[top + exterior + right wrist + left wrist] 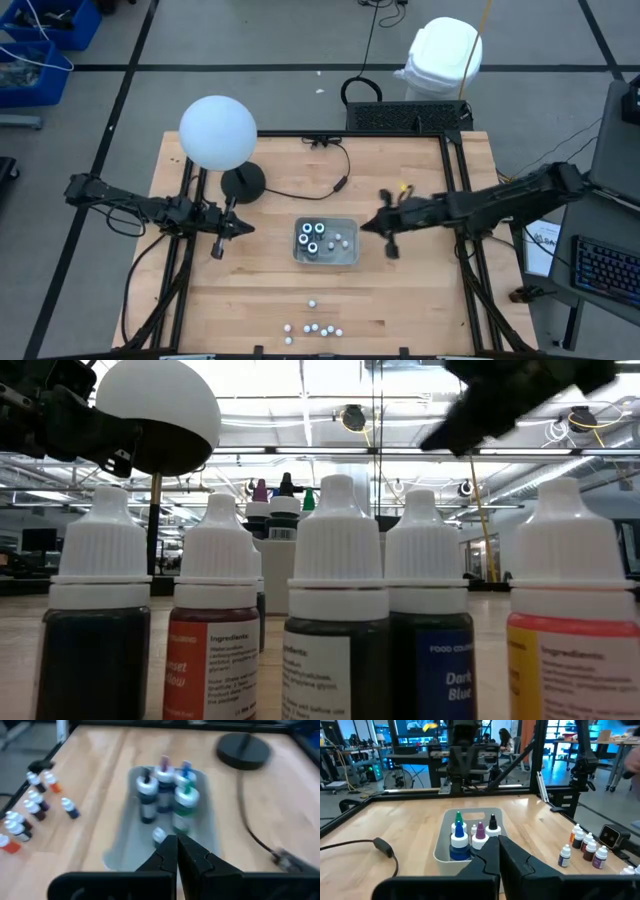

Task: Pick & Place food coloring
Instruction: Put the small blue food coloring bottle into the gray bin

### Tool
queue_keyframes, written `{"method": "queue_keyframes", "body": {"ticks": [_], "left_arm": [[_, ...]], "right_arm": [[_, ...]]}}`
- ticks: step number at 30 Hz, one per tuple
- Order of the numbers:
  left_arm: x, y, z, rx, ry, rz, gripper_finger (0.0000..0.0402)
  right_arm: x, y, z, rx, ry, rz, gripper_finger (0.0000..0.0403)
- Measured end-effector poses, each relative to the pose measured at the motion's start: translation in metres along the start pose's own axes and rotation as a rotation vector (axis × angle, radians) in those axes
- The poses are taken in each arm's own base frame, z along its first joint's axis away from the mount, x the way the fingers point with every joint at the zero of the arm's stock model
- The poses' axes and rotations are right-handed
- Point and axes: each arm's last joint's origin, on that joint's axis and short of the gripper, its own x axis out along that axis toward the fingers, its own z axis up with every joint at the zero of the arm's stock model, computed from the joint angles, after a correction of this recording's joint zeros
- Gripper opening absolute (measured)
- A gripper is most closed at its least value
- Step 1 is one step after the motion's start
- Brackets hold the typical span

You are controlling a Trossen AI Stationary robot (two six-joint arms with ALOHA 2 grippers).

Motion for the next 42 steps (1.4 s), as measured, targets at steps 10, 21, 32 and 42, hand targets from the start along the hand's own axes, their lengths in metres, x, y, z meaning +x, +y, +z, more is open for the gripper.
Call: {"method": "queue_keyframes", "body": {"ticks": [10, 21, 32, 42], "left_arm": [[0.0, 0.0, 0.0, -0.03, -0.004, 0.001, 0.0036], [0.0, 0.0, 0.003, -0.054, -0.026, 0.0, 0.0037], [0.0, 0.0, 0.002, -0.079, -0.023, 0.0, 0.0037], [0.0, 0.0, 0.002, -0.079, -0.025, 0.0, 0.0037]], "right_arm": [[0.101, 0.052, 0.088, -0.153, 0.223, 0.072, 0.0], [0.171, 0.111, 0.115, -0.253, 0.268, 0.15, 0.0005], [0.199, 0.144, 0.085, -0.368, 0.276, 0.232, 0.0141], [0.202, 0.148, 0.055, -0.376, 0.339, 0.393, 0.0191]]}}
